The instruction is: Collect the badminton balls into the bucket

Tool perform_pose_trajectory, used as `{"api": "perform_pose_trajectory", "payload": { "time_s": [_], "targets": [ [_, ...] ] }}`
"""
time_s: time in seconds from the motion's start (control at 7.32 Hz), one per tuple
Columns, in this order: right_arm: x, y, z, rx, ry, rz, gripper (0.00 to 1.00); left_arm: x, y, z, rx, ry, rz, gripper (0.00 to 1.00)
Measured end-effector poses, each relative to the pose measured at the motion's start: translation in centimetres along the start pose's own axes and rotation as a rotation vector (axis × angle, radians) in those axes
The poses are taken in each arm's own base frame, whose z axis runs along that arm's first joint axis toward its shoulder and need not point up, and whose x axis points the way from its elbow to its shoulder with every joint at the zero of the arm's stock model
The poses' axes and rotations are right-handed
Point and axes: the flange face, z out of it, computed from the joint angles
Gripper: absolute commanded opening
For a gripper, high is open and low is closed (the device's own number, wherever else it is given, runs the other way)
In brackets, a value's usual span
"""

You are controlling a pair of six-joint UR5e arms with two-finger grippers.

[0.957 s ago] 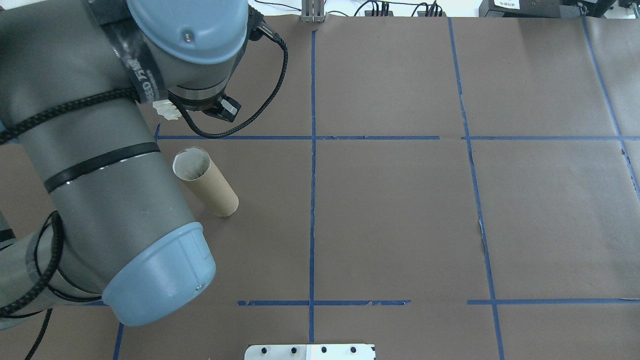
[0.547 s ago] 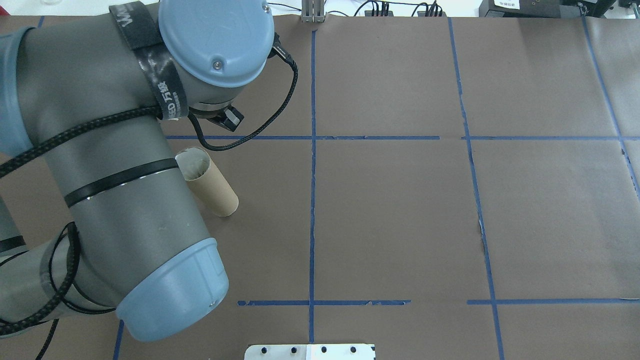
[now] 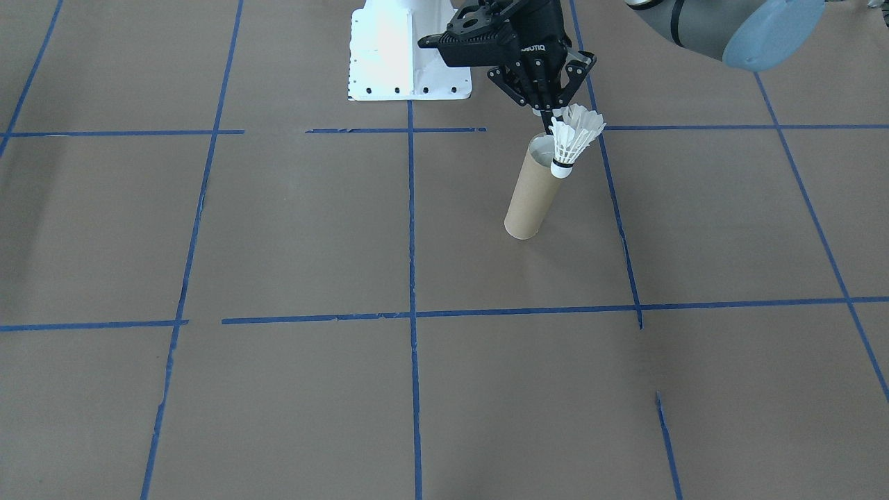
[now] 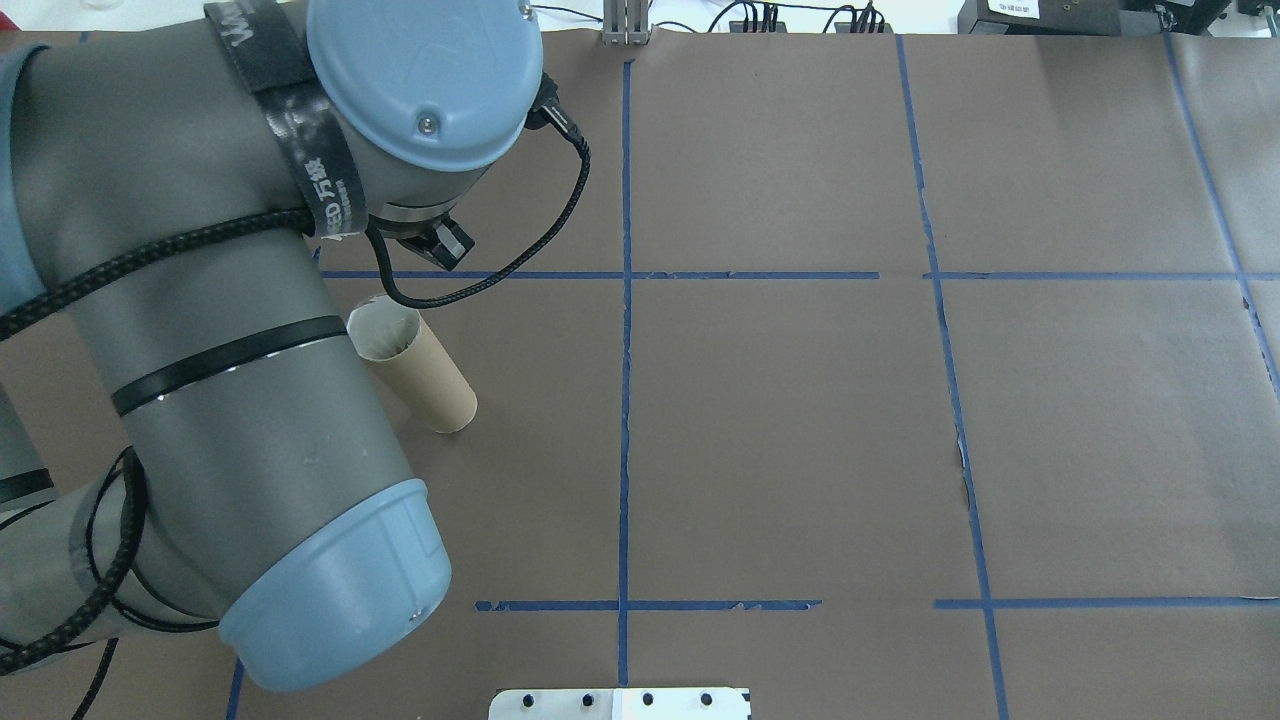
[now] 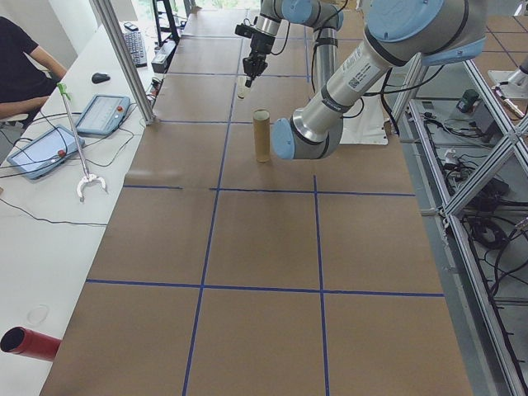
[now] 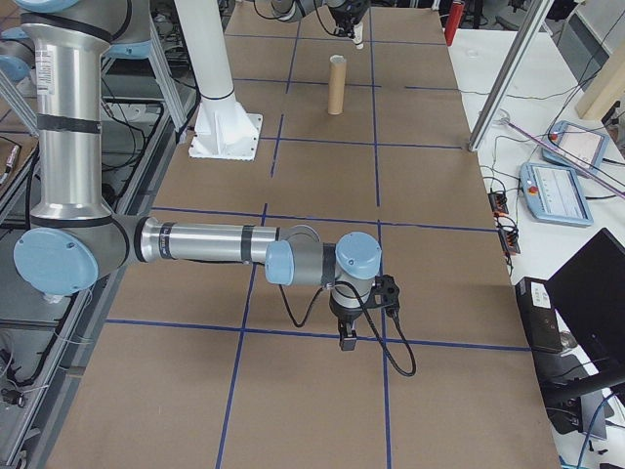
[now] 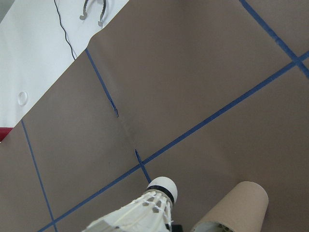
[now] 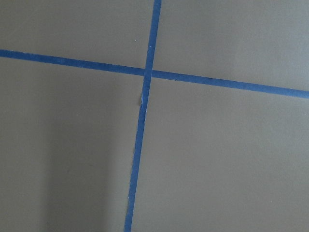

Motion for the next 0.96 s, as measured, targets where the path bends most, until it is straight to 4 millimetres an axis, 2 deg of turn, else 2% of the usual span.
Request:
{"api": "perform_pose_trajectory", "payload": {
  "time_s": [0.27,0.96],
  "targets": [
    [0.0,0.0,0.0,0.000,0.000,0.000,1.00,0.1,-0.2,0.4,-0.038,-0.013,0.073,0.00],
    [0.0,0.0,0.0,0.000,0.000,0.000,1.00,1.7,-2.4,2.6,-0.163,-0.004,0.290,0.00]
  ]
}}
